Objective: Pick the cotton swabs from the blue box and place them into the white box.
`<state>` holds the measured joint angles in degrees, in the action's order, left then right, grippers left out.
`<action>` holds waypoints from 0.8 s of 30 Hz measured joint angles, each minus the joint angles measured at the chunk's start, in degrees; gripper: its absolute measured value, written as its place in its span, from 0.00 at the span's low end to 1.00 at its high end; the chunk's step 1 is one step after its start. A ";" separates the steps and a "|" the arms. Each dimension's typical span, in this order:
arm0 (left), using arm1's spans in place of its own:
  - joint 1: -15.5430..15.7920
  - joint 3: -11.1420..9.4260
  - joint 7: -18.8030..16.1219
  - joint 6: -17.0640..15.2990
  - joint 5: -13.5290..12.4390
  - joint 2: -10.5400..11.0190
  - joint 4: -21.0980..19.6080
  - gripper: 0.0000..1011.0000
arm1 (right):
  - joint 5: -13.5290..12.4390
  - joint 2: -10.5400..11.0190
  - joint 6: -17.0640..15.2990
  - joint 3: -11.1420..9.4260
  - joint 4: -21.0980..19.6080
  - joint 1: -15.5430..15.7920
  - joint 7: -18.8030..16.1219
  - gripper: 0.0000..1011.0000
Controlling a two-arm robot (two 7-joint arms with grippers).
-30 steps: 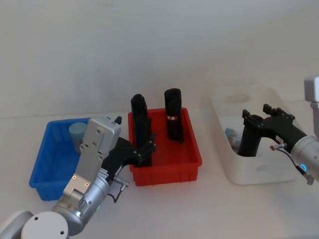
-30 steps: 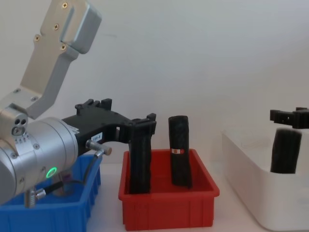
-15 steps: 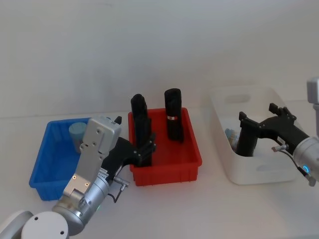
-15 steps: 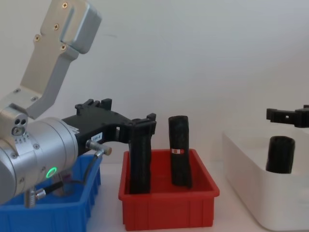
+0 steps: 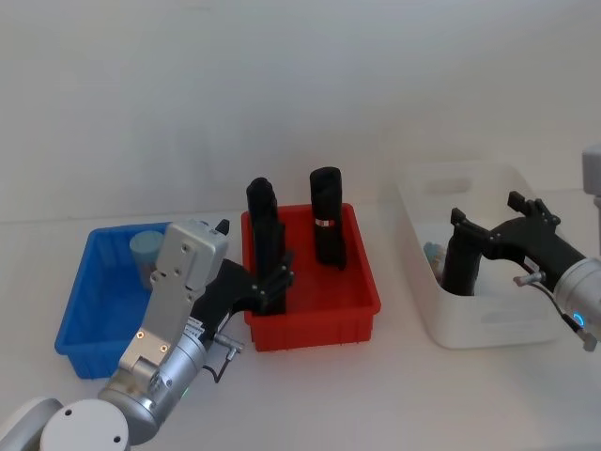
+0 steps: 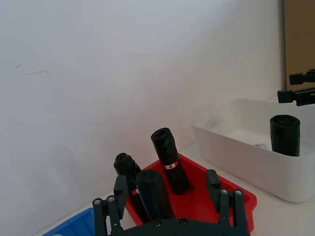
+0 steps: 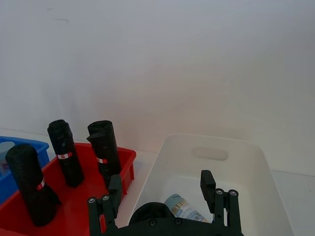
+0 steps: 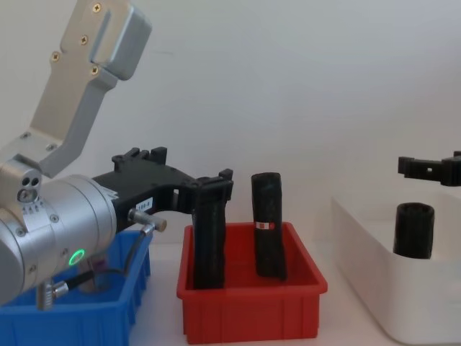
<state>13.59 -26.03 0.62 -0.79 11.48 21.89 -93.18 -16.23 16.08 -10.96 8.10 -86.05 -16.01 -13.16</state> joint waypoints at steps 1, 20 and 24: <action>0.00 0.00 0.00 0.00 0.00 0.00 0.00 0.99 | -0.01 0.01 0.04 -0.01 -0.04 0.03 -0.01 0.99; 0.00 0.00 0.00 0.00 0.00 0.00 0.00 0.99 | -0.05 0.10 0.27 -0.03 -0.34 0.19 -0.07 0.99; 0.00 0.00 0.00 0.00 0.00 0.00 0.00 0.99 | -0.05 0.10 0.30 -0.03 -0.38 0.21 -0.07 0.99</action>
<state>13.59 -26.03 0.63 -0.79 11.48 21.89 -93.18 -16.28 16.19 -10.66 8.08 -86.43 -15.80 -13.22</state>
